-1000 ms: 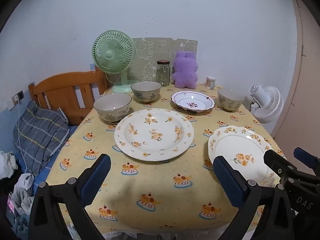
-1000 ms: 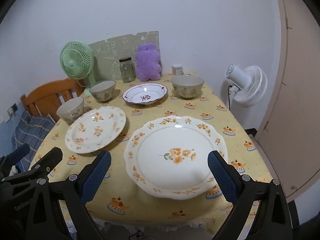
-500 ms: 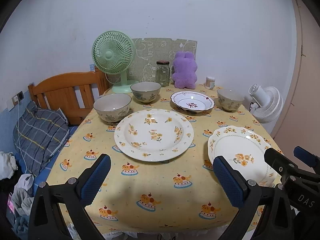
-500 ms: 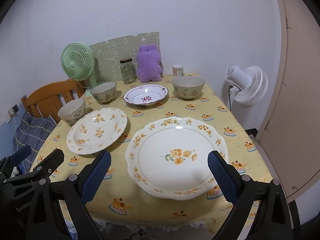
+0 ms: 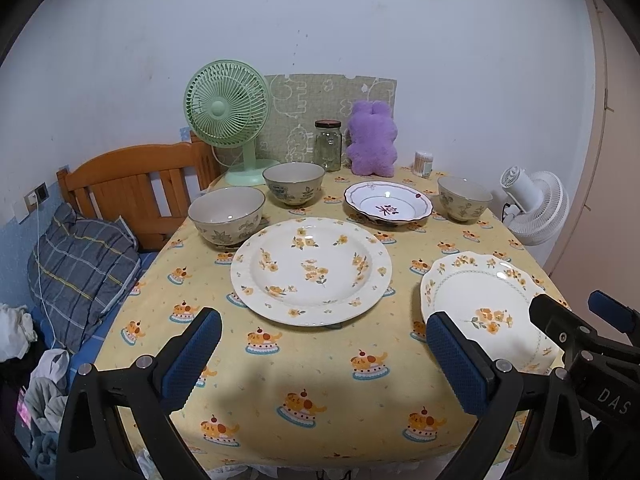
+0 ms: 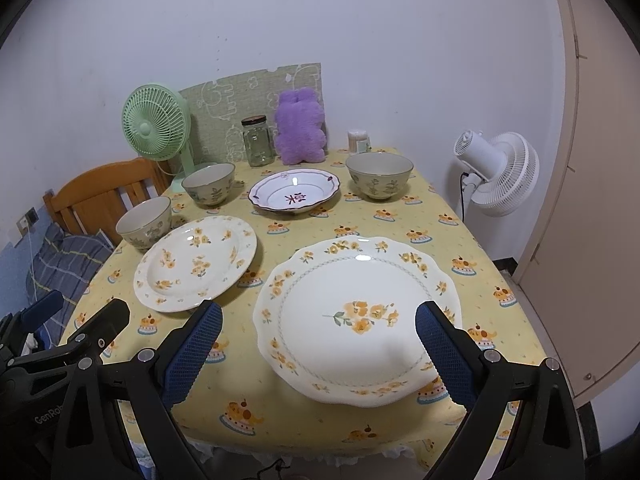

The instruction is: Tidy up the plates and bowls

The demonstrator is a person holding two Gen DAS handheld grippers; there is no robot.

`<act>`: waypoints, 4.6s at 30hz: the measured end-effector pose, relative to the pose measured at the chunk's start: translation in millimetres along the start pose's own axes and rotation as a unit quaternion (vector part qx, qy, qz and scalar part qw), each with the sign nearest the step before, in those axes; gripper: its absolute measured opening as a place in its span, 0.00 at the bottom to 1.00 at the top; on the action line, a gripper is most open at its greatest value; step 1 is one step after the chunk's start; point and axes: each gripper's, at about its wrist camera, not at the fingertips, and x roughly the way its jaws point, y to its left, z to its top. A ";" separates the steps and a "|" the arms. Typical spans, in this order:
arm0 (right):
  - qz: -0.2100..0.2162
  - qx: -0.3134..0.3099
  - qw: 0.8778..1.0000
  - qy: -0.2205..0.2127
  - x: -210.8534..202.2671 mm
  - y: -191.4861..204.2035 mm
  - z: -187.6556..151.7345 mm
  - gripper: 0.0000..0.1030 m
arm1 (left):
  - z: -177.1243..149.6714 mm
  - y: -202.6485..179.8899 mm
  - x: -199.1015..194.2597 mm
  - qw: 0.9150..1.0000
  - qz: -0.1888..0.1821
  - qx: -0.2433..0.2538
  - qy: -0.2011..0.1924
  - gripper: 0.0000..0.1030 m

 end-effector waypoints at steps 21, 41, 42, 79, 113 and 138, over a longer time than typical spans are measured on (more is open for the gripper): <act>0.000 0.002 1.000 0.006 5.5 0.8 4.9 0.96 | 4.1 -1.5 2.3 1.000 -0.001 0.003 0.001 1.00; -0.008 0.004 1.000 0.006 2.8 -1.0 4.7 0.96 | 3.8 -7.7 3.3 1.000 -0.008 0.005 0.005 1.00; -0.008 0.005 1.000 0.007 3.3 -1.4 4.7 0.96 | 4.3 -7.7 4.1 1.000 -0.008 0.005 0.006 1.00; -0.052 0.029 0.991 0.123 100.9 -92.3 23.6 0.91 | 8.0 -101.7 113.2 0.990 -0.031 0.015 0.137 0.84; -0.006 0.010 0.971 0.237 191.3 -112.3 32.2 0.70 | 6.4 -138.1 177.7 0.976 0.013 -0.004 0.219 0.70; 0.014 -0.004 0.972 0.233 227.3 -107.4 55.0 0.70 | 24.6 -137.9 204.0 0.973 0.056 -0.005 0.224 0.70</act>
